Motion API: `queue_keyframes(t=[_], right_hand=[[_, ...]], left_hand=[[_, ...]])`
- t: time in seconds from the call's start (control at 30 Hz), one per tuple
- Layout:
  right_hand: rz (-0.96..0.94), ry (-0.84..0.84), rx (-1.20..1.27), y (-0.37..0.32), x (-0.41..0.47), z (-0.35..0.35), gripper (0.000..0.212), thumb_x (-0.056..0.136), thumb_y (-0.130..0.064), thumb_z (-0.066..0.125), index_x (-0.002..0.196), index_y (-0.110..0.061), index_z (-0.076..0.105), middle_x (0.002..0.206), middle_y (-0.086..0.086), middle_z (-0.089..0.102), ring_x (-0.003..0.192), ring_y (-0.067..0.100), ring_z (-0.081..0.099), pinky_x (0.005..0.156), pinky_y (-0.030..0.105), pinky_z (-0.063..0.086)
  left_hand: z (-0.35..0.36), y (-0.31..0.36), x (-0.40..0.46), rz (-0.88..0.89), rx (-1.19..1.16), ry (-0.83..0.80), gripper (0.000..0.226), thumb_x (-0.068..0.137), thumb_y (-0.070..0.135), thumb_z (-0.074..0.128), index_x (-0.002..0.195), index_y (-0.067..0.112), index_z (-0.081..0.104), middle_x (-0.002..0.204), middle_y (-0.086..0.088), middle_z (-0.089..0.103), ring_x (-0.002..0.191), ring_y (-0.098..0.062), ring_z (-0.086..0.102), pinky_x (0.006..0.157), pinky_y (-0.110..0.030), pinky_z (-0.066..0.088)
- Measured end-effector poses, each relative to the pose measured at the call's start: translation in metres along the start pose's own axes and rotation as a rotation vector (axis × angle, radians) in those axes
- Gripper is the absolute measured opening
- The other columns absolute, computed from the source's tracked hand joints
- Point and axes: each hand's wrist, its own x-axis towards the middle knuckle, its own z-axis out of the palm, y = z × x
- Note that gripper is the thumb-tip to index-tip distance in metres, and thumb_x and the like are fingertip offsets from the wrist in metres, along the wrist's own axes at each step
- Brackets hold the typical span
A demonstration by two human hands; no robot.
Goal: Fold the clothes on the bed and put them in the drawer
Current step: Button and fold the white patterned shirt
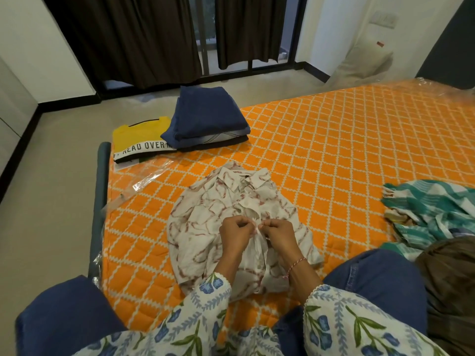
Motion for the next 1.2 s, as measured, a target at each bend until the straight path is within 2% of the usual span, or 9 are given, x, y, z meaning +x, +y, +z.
queue_keyframes(t=[0.23,0.37,0.47,0.57,0.63,0.9,1.03,1.13,1.2], right_hand=[[0.199,-0.132,0.109,-0.025,-0.007,-0.013,0.025,0.087,0.008,0.053,0.069,-0.003,0.066,0.058,0.011,0.058,0.053,0.018,0.051,0.051,0.026,0.045],[0.028,-0.096,-0.021,-0.021,-0.007,-0.014,0.013,0.083,0.008,0.063,0.073,0.001,0.069,0.062,0.012,0.062,0.052,0.019,0.054,0.046,0.022,0.047],[-0.119,0.003,-0.202,-0.017,-0.004,-0.007,0.008,0.078,-0.002,0.073,0.071,-0.004,0.073,0.067,0.011,0.069,0.060,0.020,0.064,0.057,0.027,0.056],[-0.240,0.073,-0.395,-0.015,-0.001,0.000,0.010,0.076,-0.001,0.068,0.069,-0.006,0.073,0.063,0.005,0.067,0.062,0.019,0.064,0.056,0.025,0.051],[-0.302,0.108,-0.511,-0.012,-0.003,0.004,0.014,0.076,-0.002,0.066,0.066,-0.011,0.067,0.063,0.000,0.064,0.063,0.018,0.061,0.056,0.025,0.047],[-0.312,0.167,-0.484,-0.010,-0.004,0.005,0.013,0.079,-0.004,0.067,0.071,-0.010,0.075,0.071,0.003,0.071,0.067,0.015,0.063,0.063,0.025,0.051],[-0.095,0.081,-0.282,-0.019,0.001,0.001,0.020,0.082,0.001,0.062,0.066,-0.008,0.071,0.070,0.011,0.069,0.065,0.023,0.064,0.063,0.034,0.056],[0.289,-0.076,0.045,-0.035,0.006,-0.010,0.019,0.085,0.007,0.057,0.069,-0.001,0.064,0.060,0.013,0.062,0.050,0.018,0.055,0.047,0.022,0.050],[0.409,-0.193,0.133,-0.041,0.009,-0.015,0.019,0.089,0.003,0.056,0.072,-0.004,0.060,0.051,0.006,0.059,0.044,0.011,0.050,0.042,0.016,0.046]], left_hand=[[0.001,-0.005,0.003,0.018,-0.007,0.011,0.025,0.078,0.000,0.070,0.060,0.015,0.065,0.070,-0.012,0.068,0.072,-0.027,0.067,0.074,-0.042,0.058],[0.005,-0.005,0.002,0.051,-0.010,-0.019,0.026,0.079,-0.002,0.069,0.061,0.017,0.068,0.070,-0.010,0.069,0.074,-0.025,0.068,0.074,-0.040,0.058],[0.005,-0.007,0.005,-0.006,-0.034,-0.009,0.032,0.081,-0.006,0.062,0.057,0.015,0.068,0.070,-0.013,0.069,0.074,-0.028,0.068,0.075,-0.043,0.058],[0.008,-0.008,0.006,-0.038,-0.030,-0.007,0.014,0.075,0.001,0.061,0.061,0.002,0.064,0.064,-0.021,0.061,0.062,-0.024,0.058,0.069,-0.047,0.055],[0.009,-0.007,0.006,-0.069,-0.059,0.008,0.008,0.067,0.006,0.064,0.061,0.007,0.060,0.059,-0.015,0.057,0.060,-0.020,0.053,0.062,-0.041,0.051],[0.010,-0.015,0.019,-0.081,-0.080,0.084,0.027,0.075,-0.006,0.064,0.060,0.017,0.061,0.067,-0.009,0.066,0.077,-0.033,0.067,0.076,-0.048,0.057],[0.010,-0.014,0.016,0.020,-0.027,0.050,0.018,0.081,-0.005,0.063,0.073,0.010,0.062,0.071,-0.008,0.063,0.067,-0.020,0.059,0.064,-0.032,0.052],[0.001,-0.014,0.023,0.007,-0.118,-0.106,0.021,0.083,-0.008,0.062,0.074,0.011,0.060,0.072,-0.006,0.060,0.070,-0.017,0.058,0.065,-0.025,0.052],[-0.007,-0.011,0.030,-0.044,-0.232,-0.235,0.023,0.084,-0.011,0.060,0.075,0.010,0.057,0.072,-0.007,0.058,0.071,-0.017,0.058,0.063,-0.020,0.053]])
